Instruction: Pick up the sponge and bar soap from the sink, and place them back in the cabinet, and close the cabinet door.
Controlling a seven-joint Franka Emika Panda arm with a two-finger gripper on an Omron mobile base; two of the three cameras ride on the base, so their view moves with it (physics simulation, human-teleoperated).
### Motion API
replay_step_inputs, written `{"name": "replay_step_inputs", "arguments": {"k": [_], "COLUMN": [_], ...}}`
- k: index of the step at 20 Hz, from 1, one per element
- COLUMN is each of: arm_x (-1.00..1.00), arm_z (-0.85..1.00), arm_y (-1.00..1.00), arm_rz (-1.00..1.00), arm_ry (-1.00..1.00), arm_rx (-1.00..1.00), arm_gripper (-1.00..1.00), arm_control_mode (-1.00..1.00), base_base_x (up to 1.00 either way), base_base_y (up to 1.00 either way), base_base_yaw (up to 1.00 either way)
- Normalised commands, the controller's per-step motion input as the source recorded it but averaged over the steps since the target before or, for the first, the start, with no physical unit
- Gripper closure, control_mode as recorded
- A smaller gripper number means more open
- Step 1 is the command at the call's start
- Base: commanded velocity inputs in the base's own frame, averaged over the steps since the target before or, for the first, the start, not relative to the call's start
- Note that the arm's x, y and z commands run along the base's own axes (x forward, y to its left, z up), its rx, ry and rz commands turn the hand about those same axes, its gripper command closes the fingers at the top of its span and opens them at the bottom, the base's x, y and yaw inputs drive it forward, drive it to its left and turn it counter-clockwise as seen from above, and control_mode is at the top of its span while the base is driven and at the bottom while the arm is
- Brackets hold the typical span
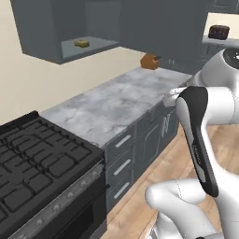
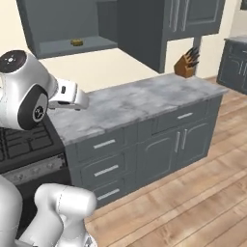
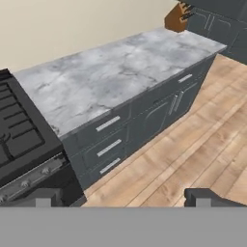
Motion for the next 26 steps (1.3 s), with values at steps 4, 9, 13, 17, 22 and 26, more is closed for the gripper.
{"name": "replay_step_inputs", "arguments": {"k": [4, 9, 13, 17, 22, 26], "arm_x": [0.0, 0.0, 0.0, 0.0, 0.0, 0.0], "arm_z": [0.0, 0.0, 0.0, 0.0, 0.0, 0.0], "arm_y": [0.0, 0.0, 0.0, 0.0, 0.0, 0.0], "arm_rz": [0.0, 0.0, 0.0, 0.0, 0.0, 0.0], "arm_ry": [0.0, 0.0, 0.0, 0.0, 0.0, 0.0], "arm_rx": [0.0, 0.0, 0.0, 0.0, 0.0, 0.0], "arm_gripper": [-1.0, -1.0, -1.0, -1.0, -1.0, -1.0], "arm_control_mode": [1.0, 1.0, 1.0, 1.0, 1.0, 1.0], "base_base_x": [0.0, -0.05, -0.16, -0.21, -0.22, -0.24], "base_base_y": [0.01, 0.01, 0.01, 0.07, 0.2, 0.14], "base_base_yaw": [-0.47, -0.54, -0.56, -0.56, -0.56, -0.56]}}
